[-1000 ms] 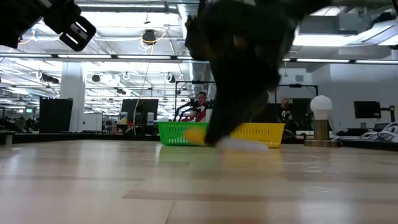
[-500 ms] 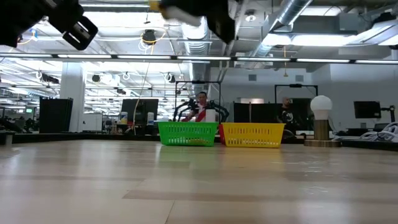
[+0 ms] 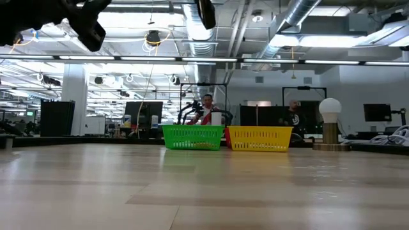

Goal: Pick & Place Markers
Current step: Put the yellow highlighter in the green bin

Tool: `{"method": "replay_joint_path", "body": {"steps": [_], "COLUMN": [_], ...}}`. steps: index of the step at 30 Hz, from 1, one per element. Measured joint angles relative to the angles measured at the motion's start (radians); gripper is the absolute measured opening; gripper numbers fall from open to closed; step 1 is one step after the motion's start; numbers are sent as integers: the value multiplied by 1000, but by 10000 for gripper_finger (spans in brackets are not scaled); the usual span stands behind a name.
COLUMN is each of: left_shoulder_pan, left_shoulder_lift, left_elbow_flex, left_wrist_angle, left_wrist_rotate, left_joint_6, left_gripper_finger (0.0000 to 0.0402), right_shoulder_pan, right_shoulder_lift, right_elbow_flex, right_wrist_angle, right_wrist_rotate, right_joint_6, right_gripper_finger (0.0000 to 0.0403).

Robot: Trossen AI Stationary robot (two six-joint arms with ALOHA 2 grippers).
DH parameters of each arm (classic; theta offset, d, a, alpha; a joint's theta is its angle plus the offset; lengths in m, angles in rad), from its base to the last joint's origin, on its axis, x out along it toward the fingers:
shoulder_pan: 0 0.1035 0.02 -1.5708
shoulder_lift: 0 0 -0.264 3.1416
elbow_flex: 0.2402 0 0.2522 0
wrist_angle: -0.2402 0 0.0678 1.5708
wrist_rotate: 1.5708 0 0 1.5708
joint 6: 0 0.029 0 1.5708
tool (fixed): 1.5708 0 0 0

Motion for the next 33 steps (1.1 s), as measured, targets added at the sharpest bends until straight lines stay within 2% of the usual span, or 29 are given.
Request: {"method": "replay_joint_path", "body": {"steps": [8,16,25,33], "left_shoulder_pan": [0,0,0,16], "left_shoulder_lift": [48,176,330,357], "left_elbow_flex": [0,0,0,1], "left_wrist_angle": [112,194,392,524], "left_wrist_rotate": [-74,-105,-134,-133], "left_joint_6": [45,13,-14,-3], "left_gripper_finger": [200,200,200,200], "right_shoulder_pan": [-52,-107,-118,-112], "right_shoulder_lift": [0,0,8,8], "right_elbow_flex": [0,1,1,1], "right_wrist_angle": [79,222,223,257], "right_wrist_rotate": [-37,-105,-109,-109], "right_joint_6": [-28,-51,-51,-50], "right_gripper_finger": [39,34,41,40]}}
